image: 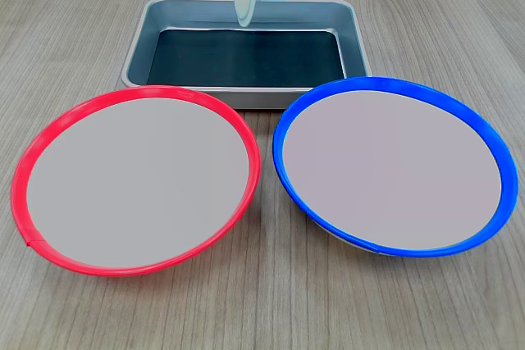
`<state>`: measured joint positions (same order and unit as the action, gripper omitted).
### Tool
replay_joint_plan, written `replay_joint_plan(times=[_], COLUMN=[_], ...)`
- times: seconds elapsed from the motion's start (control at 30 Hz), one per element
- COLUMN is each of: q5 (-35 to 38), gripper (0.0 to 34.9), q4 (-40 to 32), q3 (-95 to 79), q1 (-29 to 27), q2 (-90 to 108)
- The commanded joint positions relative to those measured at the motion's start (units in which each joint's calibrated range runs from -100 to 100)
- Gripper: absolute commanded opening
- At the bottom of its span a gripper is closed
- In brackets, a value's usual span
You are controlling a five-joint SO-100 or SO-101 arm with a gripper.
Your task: Lift the stacked dish and set it down on the table.
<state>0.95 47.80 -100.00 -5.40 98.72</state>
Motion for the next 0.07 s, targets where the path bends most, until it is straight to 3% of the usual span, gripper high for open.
replay_joint_plan(times=[0.0, 0.03], q5=[0.0, 0.0], gripper=[0.3, 0.3], q4=[-0.5, -0.5], q3=[0.0, 0.0], q1=[0.1, 0.1], q2=[0.3, 0.3])
